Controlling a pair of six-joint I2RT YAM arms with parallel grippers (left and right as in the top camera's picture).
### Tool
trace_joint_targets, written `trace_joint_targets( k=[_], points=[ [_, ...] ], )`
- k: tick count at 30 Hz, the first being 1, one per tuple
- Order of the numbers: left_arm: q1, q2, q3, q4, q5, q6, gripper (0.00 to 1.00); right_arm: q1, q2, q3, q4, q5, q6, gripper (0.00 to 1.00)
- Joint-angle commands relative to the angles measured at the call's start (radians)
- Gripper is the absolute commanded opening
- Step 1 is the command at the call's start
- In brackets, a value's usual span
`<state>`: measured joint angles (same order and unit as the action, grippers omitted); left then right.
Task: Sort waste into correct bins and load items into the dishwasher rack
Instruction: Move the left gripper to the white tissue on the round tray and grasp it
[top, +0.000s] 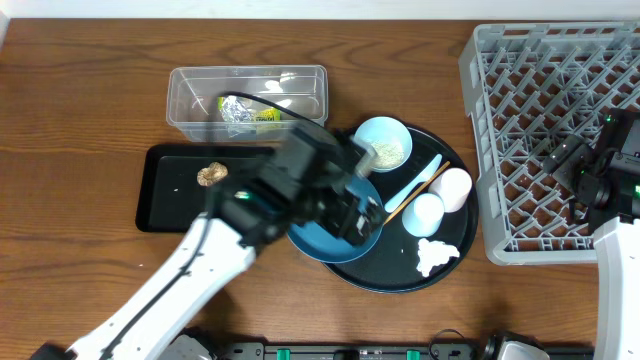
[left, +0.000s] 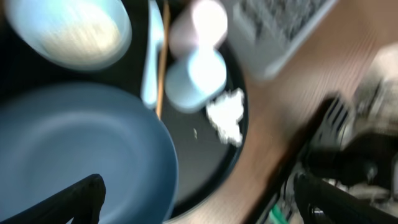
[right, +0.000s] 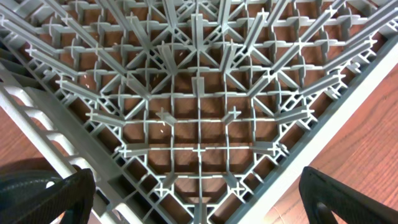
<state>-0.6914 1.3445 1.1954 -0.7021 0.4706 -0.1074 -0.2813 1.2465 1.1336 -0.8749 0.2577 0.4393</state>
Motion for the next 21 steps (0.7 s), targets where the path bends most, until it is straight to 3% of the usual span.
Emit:
trace_joint_targets(
  k=[1,8,21],
  points=[
    [-0.097,0.073,0.002,-0.026,-0.123,0.024,0.98,-0.006,0.000,0.015,-0.001,0.003,-0.007,0.99],
    [-0.246,0.240,0.001,0.048,-0.154,0.003,0.98,-0.006,0.000,0.016,-0.001,0.003,-0.007,0.99],
    [-0.323,0.431,0.002,0.266,-0.080,-0.136,0.98,-0.006,0.000,0.016,-0.001,0.003,-0.007,0.99]
  ],
)
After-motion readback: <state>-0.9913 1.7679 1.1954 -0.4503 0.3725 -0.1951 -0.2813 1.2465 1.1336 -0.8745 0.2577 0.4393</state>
